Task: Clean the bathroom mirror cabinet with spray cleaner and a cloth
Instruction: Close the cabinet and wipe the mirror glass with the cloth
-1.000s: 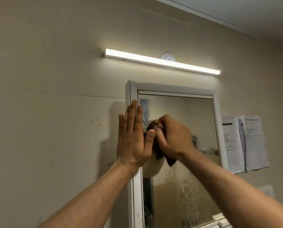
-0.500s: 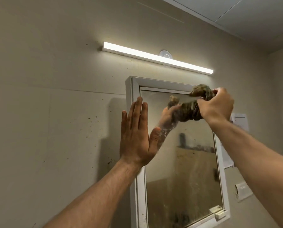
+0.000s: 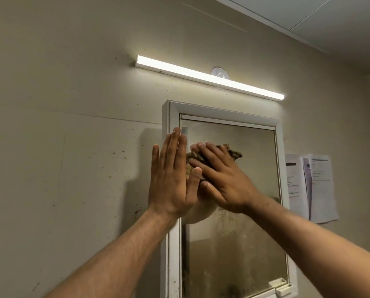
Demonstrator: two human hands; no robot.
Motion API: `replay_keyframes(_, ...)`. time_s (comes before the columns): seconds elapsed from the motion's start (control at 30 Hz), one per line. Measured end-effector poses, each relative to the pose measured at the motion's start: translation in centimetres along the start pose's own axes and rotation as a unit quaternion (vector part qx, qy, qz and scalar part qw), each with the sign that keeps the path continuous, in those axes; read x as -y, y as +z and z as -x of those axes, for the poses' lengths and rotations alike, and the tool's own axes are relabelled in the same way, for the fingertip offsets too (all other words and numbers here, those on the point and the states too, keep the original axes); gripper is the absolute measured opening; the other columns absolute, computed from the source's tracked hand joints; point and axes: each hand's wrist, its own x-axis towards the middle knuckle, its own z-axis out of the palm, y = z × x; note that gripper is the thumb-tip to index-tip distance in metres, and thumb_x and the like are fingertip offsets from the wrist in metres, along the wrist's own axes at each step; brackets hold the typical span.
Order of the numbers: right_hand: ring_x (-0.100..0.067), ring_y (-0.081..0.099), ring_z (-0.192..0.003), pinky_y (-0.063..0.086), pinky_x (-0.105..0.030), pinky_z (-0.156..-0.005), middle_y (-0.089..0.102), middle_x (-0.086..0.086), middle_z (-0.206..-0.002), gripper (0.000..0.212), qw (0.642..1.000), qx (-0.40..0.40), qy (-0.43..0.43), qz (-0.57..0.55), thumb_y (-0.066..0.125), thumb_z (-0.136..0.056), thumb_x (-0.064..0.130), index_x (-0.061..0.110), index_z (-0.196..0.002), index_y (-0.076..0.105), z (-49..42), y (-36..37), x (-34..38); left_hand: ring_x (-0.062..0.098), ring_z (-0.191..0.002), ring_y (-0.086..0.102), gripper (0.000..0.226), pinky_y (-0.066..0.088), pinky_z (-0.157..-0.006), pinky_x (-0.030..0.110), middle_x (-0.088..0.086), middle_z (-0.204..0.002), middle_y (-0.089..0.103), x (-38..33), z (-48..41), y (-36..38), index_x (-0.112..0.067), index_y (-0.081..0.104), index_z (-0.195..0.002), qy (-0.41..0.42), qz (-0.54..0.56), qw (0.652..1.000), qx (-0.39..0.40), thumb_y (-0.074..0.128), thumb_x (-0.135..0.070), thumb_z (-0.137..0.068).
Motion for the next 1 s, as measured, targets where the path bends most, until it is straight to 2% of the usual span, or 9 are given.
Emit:
replay_keyframes(0.1, -0.025, -0.009, -0.158, -0.001, -0.063, -0.123, -0.004, 0.002, -0.172, 0.056, 0.974, -0.043, 0.223, 0.007, 0.025, -0.105, 0.052, 0.044, -0.160, 0.019, -0.3, -0.2, -2.1, 0.021, -0.160, 0.004, 0.077, 0.010, -0.126, 0.059, 0.009, -0.173, 0.005, -0.2, 0.0, -0.2, -0.010, 0.012, -0.164, 0.001, -0.017, 1.000, 0.009, 0.009, -0.059, -0.105)
replay_keyframes(0.2, -0.029, -0.001, -0.157, 0.001, -0.066, -0.121, 0.005, 0.000, -0.171, 0.053, 0.862, -0.123, 0.480, -0.111, 0.034, -0.105, 0.043, 0.042, -0.158, 0.026, -3.6, 0.2, -0.4, 0.021, -0.160, 0.003, 0.077, 0.010, -0.126, 0.059, 0.008, -0.173, 0.005, -0.3, -0.1, -0.2, -0.009, 0.012, -0.164, -0.008, -0.035, 0.999, 0.015, 0.008, -0.058, -0.105)
replay_keyframes(0.33, -0.025, -0.003, -0.158, 0.002, -0.065, -0.123, 0.008, 0.004, -0.172, 0.058, 0.992, -0.062, 0.109, -0.025, 0.028, -0.104, 0.056, 0.039, -0.159, 0.026, -3.1, 1.0, 2.4, 0.020, -0.160, 0.004, 0.075, 0.007, -0.128, 0.055, 0.007, -0.173, 0.005, -0.3, 0.0, -0.2, -0.010, 0.012, -0.164, 0.002, -0.042, 0.999, 0.007, 0.011, -0.057, -0.106)
replay_keyframes(0.4, -0.026, 0.000, -0.159, 0.008, -0.063, -0.124, 0.011, 0.000, -0.171, 0.060, 0.999, -0.020, -0.039, 0.007, 0.033, -0.104, 0.056, 0.034, -0.160, 0.029, -1.8, 0.4, 0.4, 0.021, -0.160, 0.004, 0.074, 0.007, -0.128, 0.055, 0.007, -0.173, 0.005, -0.4, 0.0, -0.2, -0.010, 0.012, -0.164, 0.004, -0.047, 0.999, 0.005, 0.012, -0.056, -0.106)
replay_keyframes(0.5, -0.028, 0.013, -0.155, 0.021, -0.053, -0.124, 0.016, -0.004, -0.168, 0.052, 0.989, -0.099, 0.101, -0.050, 0.044, -0.104, 0.048, 0.033, -0.154, 0.040, -1.6, 0.1, -1.8, 0.021, -0.160, 0.003, 0.076, 0.006, -0.128, 0.055, 0.008, -0.173, 0.005, -0.5, -0.1, -0.3, -0.008, 0.013, -0.164, -0.002, -0.047, 0.999, 0.012, 0.012, -0.056, -0.105)
replay_keyframes(0.6, -0.021, 0.036, -0.135, 0.041, -0.047, -0.114, 0.035, -0.002, -0.147, 0.038, 0.856, -0.251, 0.407, -0.198, 0.059, -0.099, 0.024, 0.026, -0.137, 0.053, -5.0, -0.4, -1.3, 0.020, -0.160, 0.003, 0.077, 0.006, -0.128, 0.055, 0.008, -0.173, 0.006, -0.4, 0.0, -0.2, -0.008, 0.013, -0.164, -0.004, -0.056, 0.998, 0.016, 0.008, -0.057, -0.105)
replay_keyframes(0.7, -0.016, 0.048, -0.115, 0.049, -0.044, -0.099, 0.054, -0.003, -0.125, 0.024, 0.882, -0.287, 0.321, -0.194, 0.061, -0.097, 0.018, 0.019, -0.121, 0.062, -7.4, -0.6, 0.5, 0.020, -0.160, 0.003, 0.075, 0.006, -0.128, 0.054, 0.007, -0.173, 0.006, -0.3, 0.0, 0.0, -0.010, 0.012, -0.164, -0.007, -0.055, 0.998, 0.006, 0.009, -0.057, -0.105)
replay_keyframes(0.87, -0.029, 0.030, -0.151, 0.020, -0.063, -0.121, 0.046, -0.004, -0.157, 0.054, 0.991, -0.126, 0.046, 0.014, 0.030, -0.106, 0.052, 0.023, -0.143, 0.057, -4.0, -0.1, 1.2, 0.019, -0.160, 0.005, 0.074, 0.008, -0.128, 0.053, 0.007, -0.173, 0.009, -0.5, 0.1, -0.2, -0.010, 0.015, -0.164, -0.009, -0.039, 0.999, -0.001, 0.012, -0.055, -0.106)
replay_keyframes(1.0, -0.024, 0.003, -0.158, 0.005, -0.068, -0.121, 0.021, 0.006, -0.169, 0.058, 0.946, -0.116, 0.300, -0.043, 0.024, -0.101, 0.049, 0.033, -0.155, 0.037, -5.6, -0.8, 0.6, 0.019, -0.160, 0.004, 0.075, 0.008, -0.128, 0.054, 0.007, -0.173, 0.007, -0.6, 0.1, -0.2, -0.008, 0.015, -0.163, -0.003, -0.047, 0.999, 0.000, 0.011, -0.055, -0.106)
